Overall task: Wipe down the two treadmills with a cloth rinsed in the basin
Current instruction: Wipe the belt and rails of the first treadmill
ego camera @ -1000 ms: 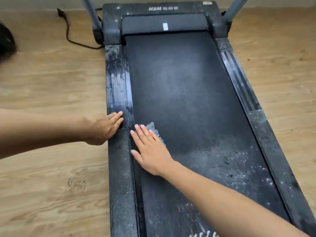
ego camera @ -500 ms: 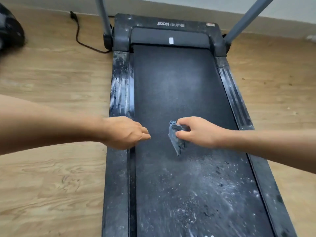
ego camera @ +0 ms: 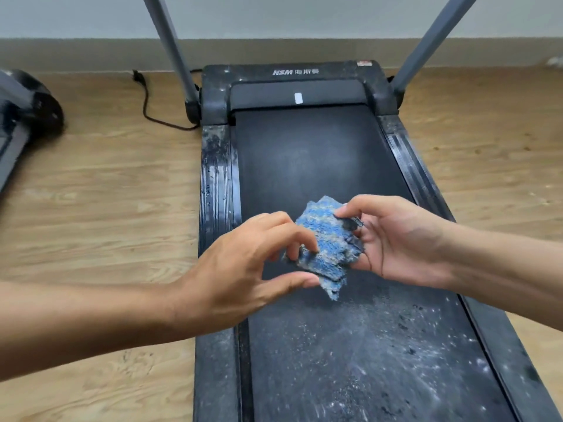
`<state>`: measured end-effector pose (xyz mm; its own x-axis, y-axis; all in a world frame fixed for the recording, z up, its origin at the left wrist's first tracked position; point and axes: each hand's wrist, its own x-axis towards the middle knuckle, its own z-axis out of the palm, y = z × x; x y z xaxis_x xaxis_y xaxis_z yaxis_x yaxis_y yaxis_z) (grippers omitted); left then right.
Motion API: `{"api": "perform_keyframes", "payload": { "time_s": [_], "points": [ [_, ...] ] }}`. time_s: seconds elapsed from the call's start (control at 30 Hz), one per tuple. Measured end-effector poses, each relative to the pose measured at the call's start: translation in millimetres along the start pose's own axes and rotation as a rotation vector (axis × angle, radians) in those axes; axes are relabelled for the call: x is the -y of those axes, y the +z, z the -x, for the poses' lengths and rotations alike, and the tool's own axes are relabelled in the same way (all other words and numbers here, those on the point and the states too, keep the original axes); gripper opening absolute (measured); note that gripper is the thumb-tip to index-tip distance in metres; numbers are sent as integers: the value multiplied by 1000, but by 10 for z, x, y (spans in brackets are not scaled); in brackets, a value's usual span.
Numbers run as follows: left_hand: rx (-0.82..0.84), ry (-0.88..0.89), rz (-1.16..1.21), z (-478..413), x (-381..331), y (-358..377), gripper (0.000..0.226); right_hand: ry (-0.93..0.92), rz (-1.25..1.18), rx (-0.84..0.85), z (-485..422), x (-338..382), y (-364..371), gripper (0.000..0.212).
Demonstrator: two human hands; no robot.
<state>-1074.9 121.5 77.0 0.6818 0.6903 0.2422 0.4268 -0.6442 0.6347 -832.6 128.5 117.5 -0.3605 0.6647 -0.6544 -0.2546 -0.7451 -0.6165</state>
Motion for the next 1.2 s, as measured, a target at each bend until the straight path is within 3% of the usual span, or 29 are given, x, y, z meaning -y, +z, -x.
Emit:
{"api": "perform_keyframes", "payload": {
  "time_s": [0.27, 0.57, 0.77, 0.87, 1.0, 1.2],
  "points": [
    [-76, 87, -128, -153, 67, -49, 20, 73, -139, 38, -12, -5, -9, 43],
    [53, -4, 228, -341, 163, -163, 20, -73, 110, 244, 26, -49, -166, 56],
    [85, -2, 244, -298, 156, -192, 20, -185, 190, 189, 74, -92, -157, 63],
    [66, -95, 332, -291, 121, -190, 19, -184, 182, 170, 85, -109, -158, 64],
    [36, -377, 627, -339, 24, -204, 18, -186, 183, 152, 80, -107, -194, 63],
    [-47, -553, 733, -374, -5, -177, 19, -97, 175, 160, 34, -124, -270, 72]
  ]
}}
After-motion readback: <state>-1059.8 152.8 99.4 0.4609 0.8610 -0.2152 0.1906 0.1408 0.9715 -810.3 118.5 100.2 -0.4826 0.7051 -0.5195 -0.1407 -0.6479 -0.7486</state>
